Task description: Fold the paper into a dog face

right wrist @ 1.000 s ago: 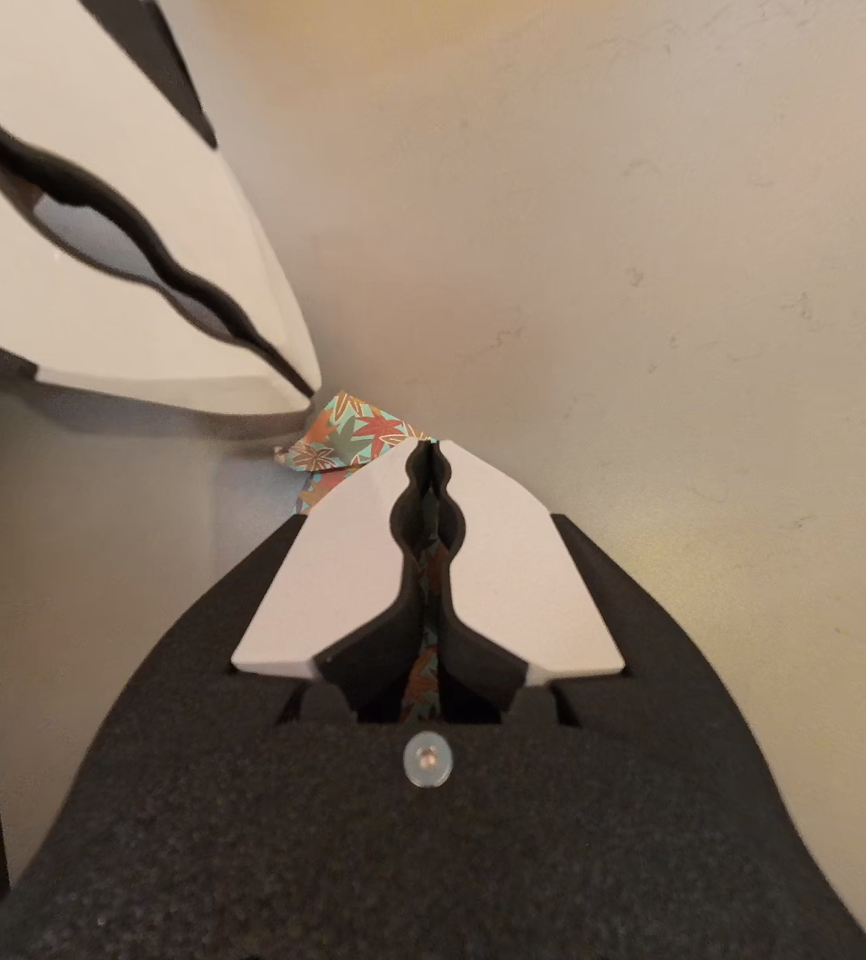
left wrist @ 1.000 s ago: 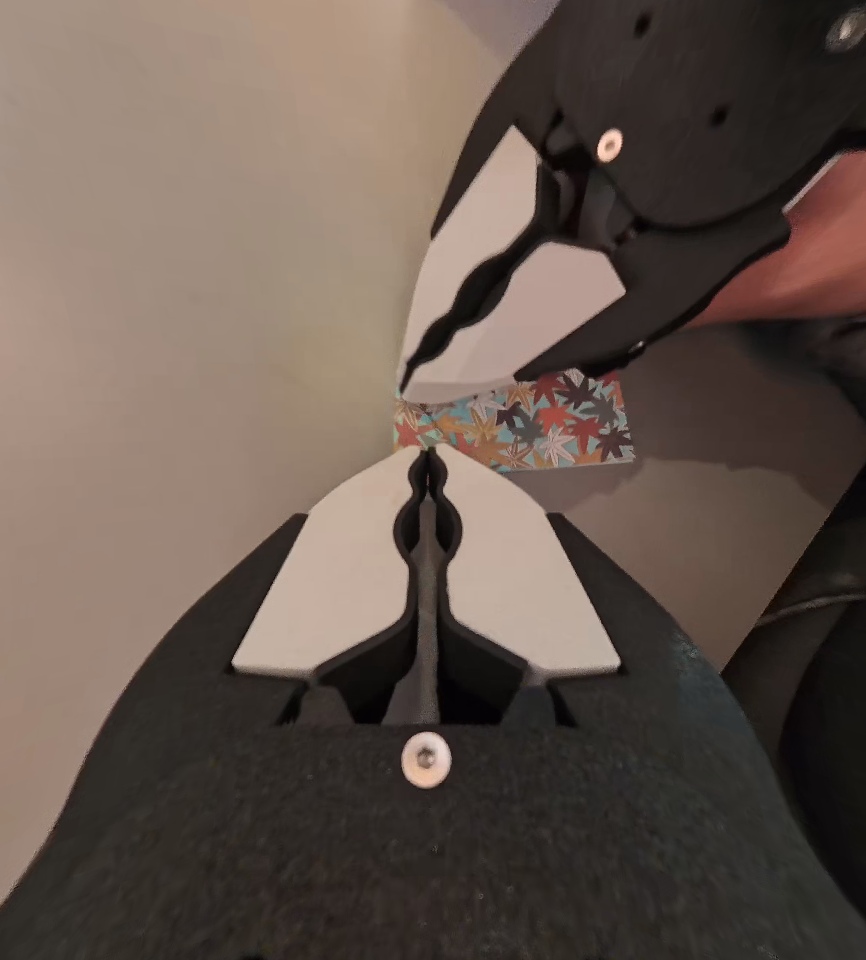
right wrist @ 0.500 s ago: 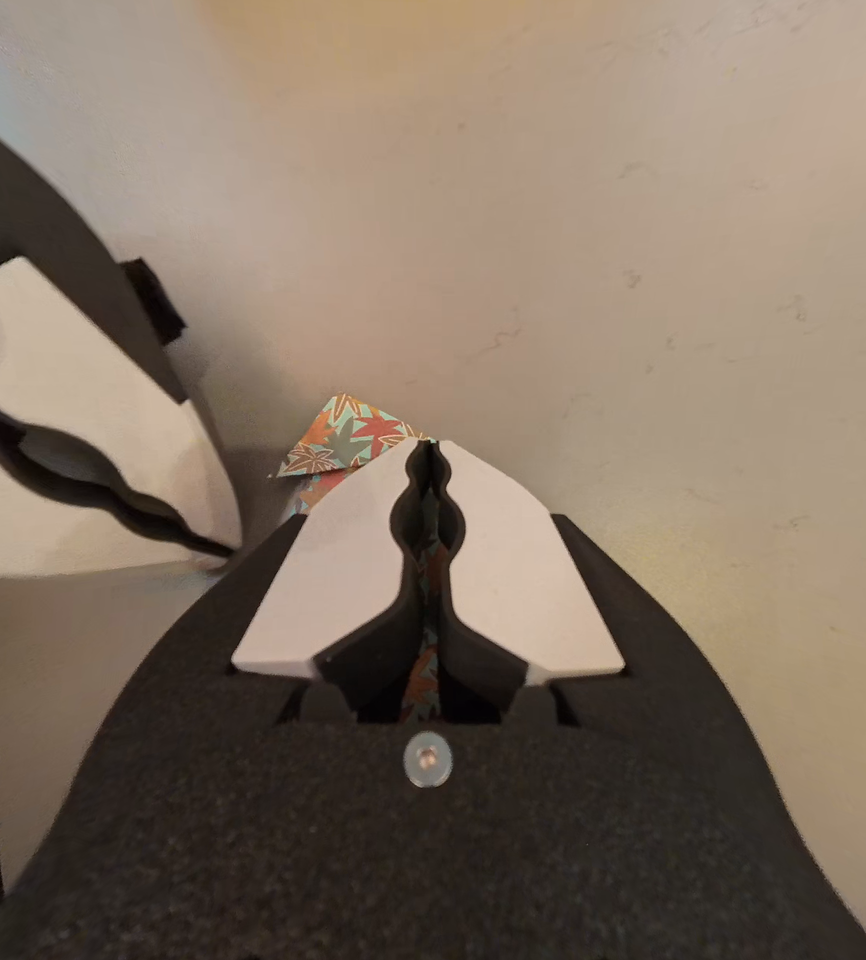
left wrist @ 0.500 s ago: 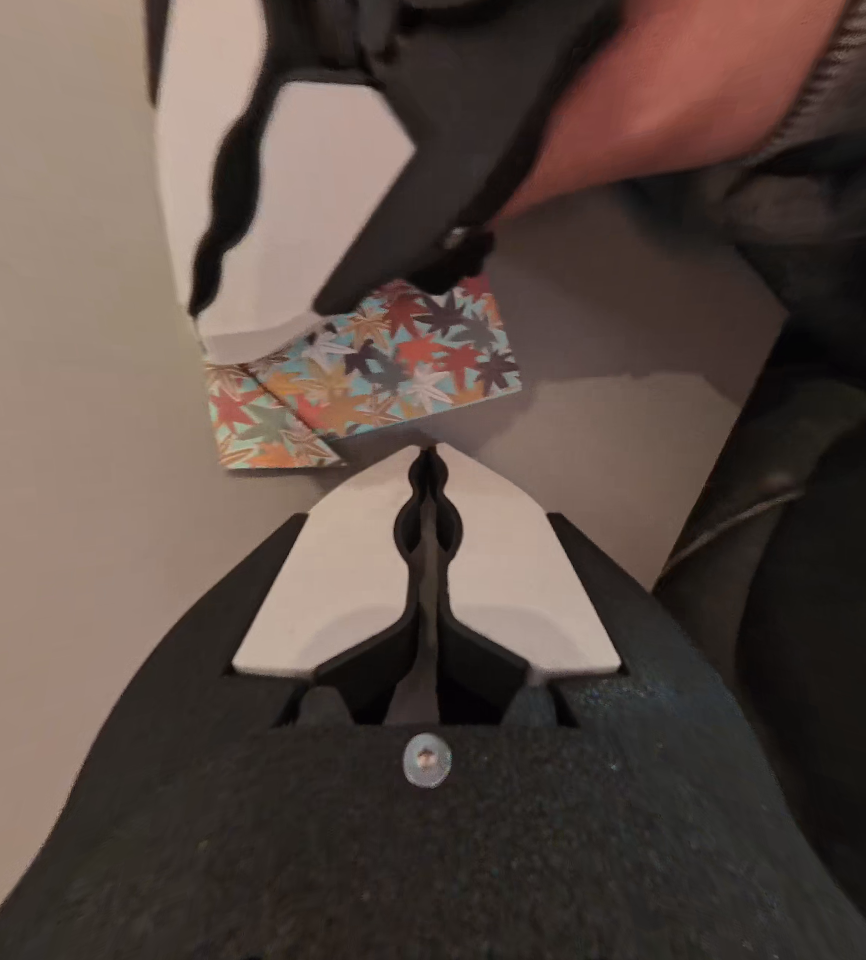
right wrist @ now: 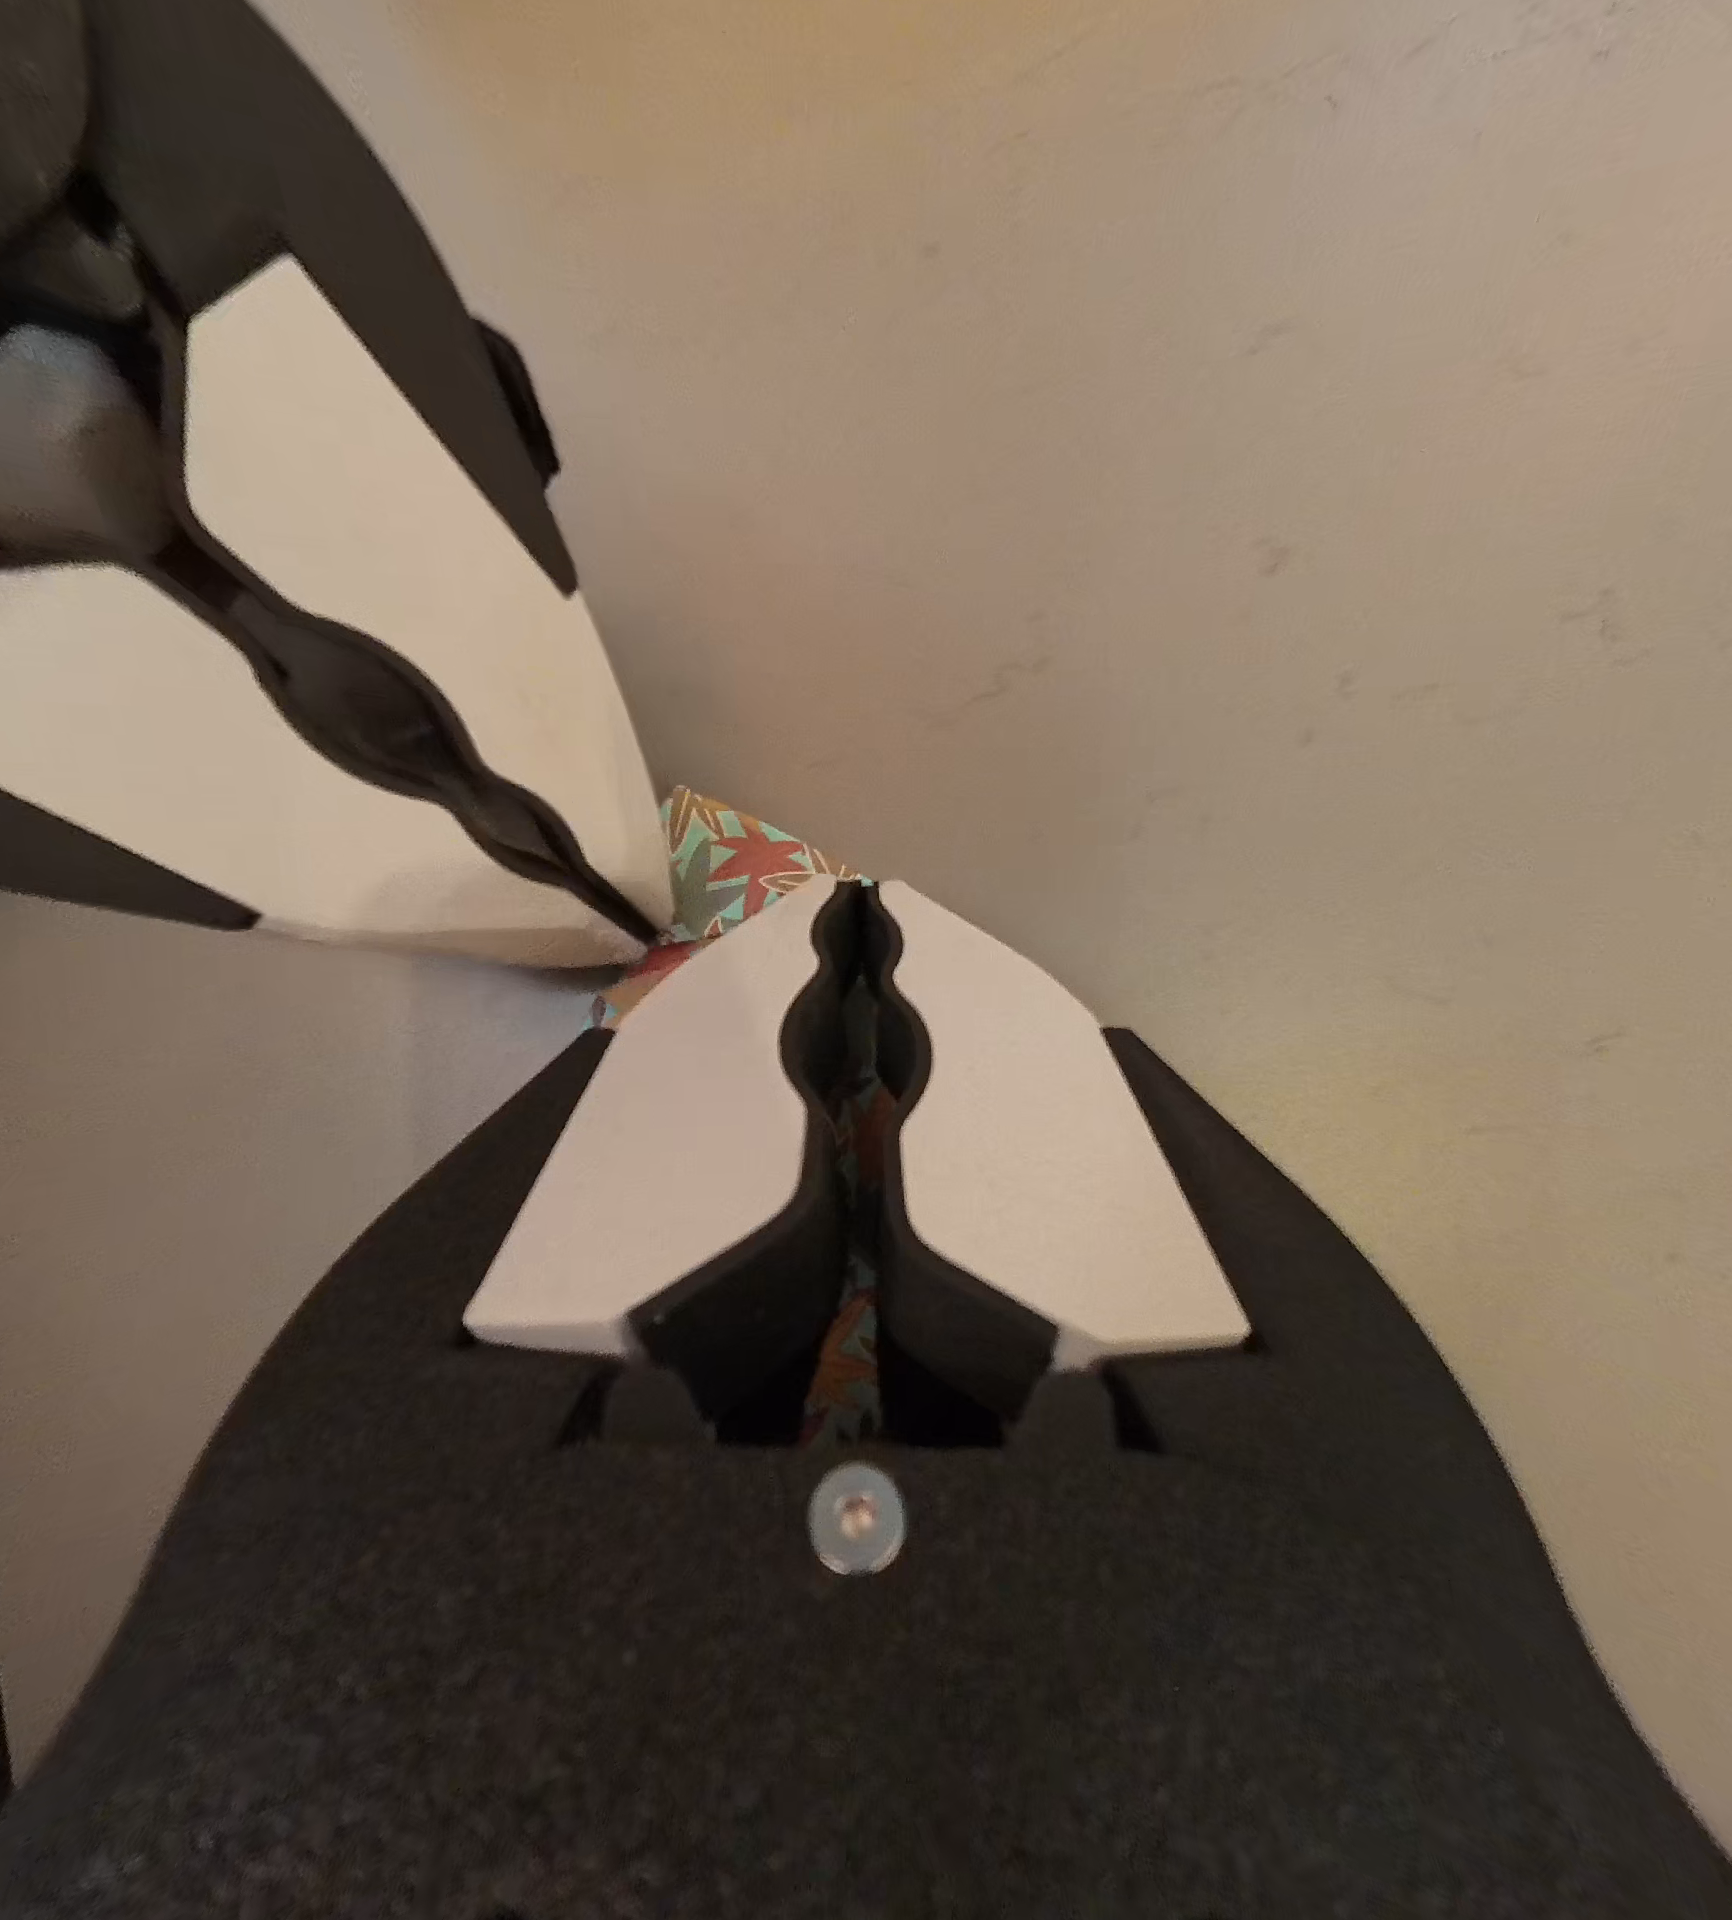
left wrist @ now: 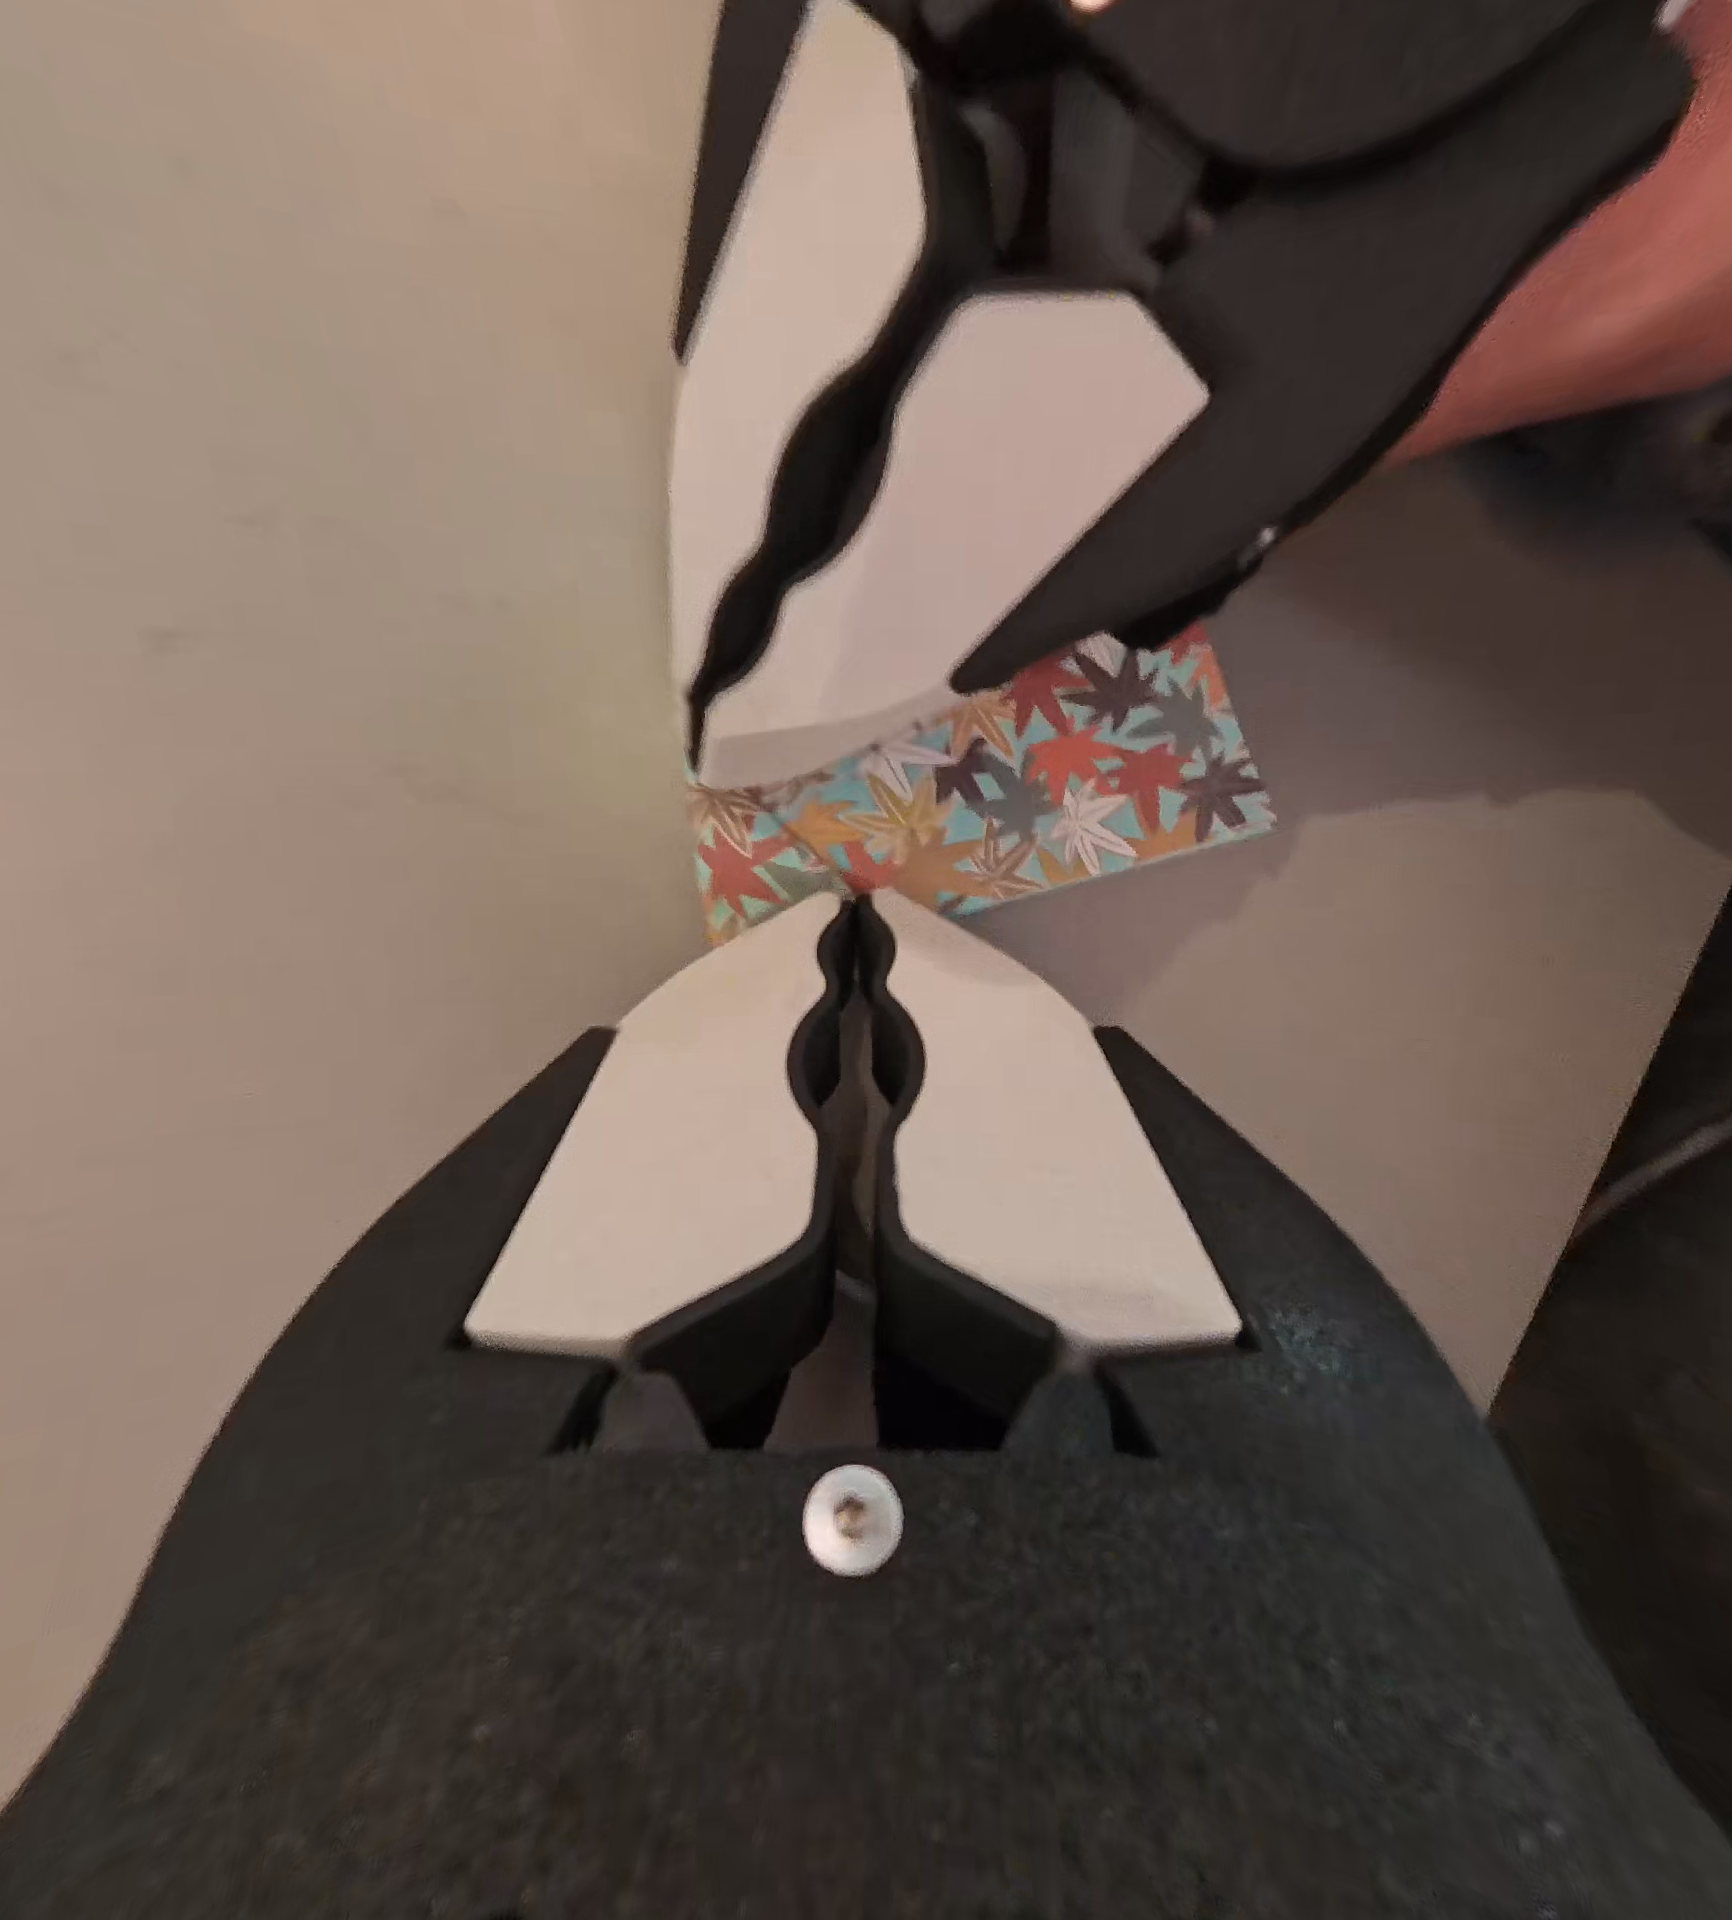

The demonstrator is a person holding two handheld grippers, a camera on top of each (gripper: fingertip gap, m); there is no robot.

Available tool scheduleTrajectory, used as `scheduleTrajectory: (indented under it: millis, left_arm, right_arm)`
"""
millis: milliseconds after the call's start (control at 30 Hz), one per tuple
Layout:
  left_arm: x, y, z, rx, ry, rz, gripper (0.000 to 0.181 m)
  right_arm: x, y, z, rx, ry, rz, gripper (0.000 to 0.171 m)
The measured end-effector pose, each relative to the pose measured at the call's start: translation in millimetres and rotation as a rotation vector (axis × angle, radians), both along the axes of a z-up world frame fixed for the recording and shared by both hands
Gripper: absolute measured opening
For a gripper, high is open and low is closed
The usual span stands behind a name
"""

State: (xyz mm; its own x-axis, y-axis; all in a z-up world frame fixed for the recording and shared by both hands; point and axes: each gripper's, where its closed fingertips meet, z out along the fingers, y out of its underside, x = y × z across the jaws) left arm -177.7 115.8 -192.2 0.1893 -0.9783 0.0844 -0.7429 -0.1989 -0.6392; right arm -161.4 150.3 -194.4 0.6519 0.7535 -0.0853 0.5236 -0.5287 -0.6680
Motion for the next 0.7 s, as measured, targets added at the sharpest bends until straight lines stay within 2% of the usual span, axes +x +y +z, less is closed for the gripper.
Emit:
scheduleTrajectory:
  millis: [167, 200, 300, 333, 367, 467, 533, 700]
  left_arm:
    - [-6.8, -15.4, 1.0, 0.0, 0.054, -0.063, 0.0]
    - [-6.3, -15.4, 6.2, -0.005, 0.025, -0.058, 0.0]
    - [-8.5, -9.0, 30.4, -0.007, -0.08, -0.033, 0.0]
    - [-11.0, -3.3, 36.2, 0.008, -0.094, -0.024, 0.0]
    - [-13.6, 3.6, 39.0, 0.031, -0.098, -0.019, 0.0]
    - [-18.1, 16.5, 31.8, 0.067, -0.038, -0.053, 0.0]
    - [-13.6, 20.7, 27.2, 0.08, -0.022, -0.078, 0.0]
    - [-1.7, 8.8, 2.4, 0.036, 0.06, -0.15, 0.0]
  right_arm:
    - [1.9, -1.8, 3.2, -0.037, 0.016, -0.002, 0.0]
    - [3.3, -4.3, 17.1, -0.045, 0.06, 0.008, 0.0]
    - [29.2, 0.2, 102.5, 0.113, 0.307, -0.056, 0.0]
    - [44.9, -0.5, 120.2, 0.169, 0.33, -0.078, 0.0]
    - [61.7, -2.6, 123.0, 0.198, 0.297, -0.103, 0.0]
    - [99.7, -20.9, 66.7, 0.105, 0.081, -0.159, 0.0]
    - [103.4, -39.9, 29.8, 0.022, 0.02, -0.17, 0.0]
    - [98.3, -55.3, 0.4, 0.024, -0.085, -0.154, 0.0]
